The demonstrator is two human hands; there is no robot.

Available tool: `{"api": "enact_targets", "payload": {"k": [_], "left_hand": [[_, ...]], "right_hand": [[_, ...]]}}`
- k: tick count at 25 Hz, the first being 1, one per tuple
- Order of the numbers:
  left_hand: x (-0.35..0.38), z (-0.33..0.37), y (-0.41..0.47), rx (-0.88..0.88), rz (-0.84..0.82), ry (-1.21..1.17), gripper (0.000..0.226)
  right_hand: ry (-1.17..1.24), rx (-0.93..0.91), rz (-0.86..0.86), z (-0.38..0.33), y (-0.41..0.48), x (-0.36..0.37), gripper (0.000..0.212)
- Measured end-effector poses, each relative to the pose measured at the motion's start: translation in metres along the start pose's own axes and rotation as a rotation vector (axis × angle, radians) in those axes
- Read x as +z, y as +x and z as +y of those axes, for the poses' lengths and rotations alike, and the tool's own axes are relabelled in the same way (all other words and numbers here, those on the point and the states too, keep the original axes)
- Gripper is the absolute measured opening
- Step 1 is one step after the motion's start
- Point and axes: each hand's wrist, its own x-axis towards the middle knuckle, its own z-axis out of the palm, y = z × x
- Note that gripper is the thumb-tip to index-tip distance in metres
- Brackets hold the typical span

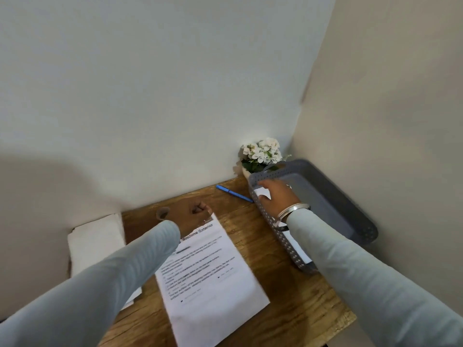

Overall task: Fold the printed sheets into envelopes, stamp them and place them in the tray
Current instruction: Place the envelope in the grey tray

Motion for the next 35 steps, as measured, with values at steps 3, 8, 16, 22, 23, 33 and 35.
{"api": "enact_targets", "payload": {"k": [3, 8, 16, 22, 23, 33, 35], "left_hand": [[-0.017, -0.04, -0.023, -0.033, 0.027, 0.264, 0.011], [-0.01, -0.105, -0.066, -0.051, 0.028, 0.746, 0.062], [-0.009, -0.127, -0.075, 0.004, -0.128, 0.991, 0.106], [-0.01, -0.127, -0.072, -0.041, -0.157, 0.943, 0.111], [-0.011, -0.127, -0.072, -0.055, -0.162, 0.927, 0.111], [-0.011, -0.13, -0.071, -0.08, -0.137, 0.892, 0.115], [-0.012, -0.129, -0.071, -0.079, -0.141, 0.885, 0.116]], "right_hand": [[0.024, -0.193, -0.135, -0.048, -0.012, 0.031, 0.039], [-0.162, -0.365, -0.403, -0.086, -0.039, 0.109, 0.052], [-0.435, -0.686, -0.423, -0.098, -0.07, 0.179, 0.071], [-0.469, -0.557, -0.445, -0.084, -0.024, 0.165, 0.08], [-0.467, -0.498, -0.445, -0.079, -0.014, 0.159, 0.082], [-0.29, -0.23, -0.244, -0.075, 0.01, 0.144, 0.085], [-0.173, -0.153, -0.253, -0.075, 0.015, 0.141, 0.079]]}}
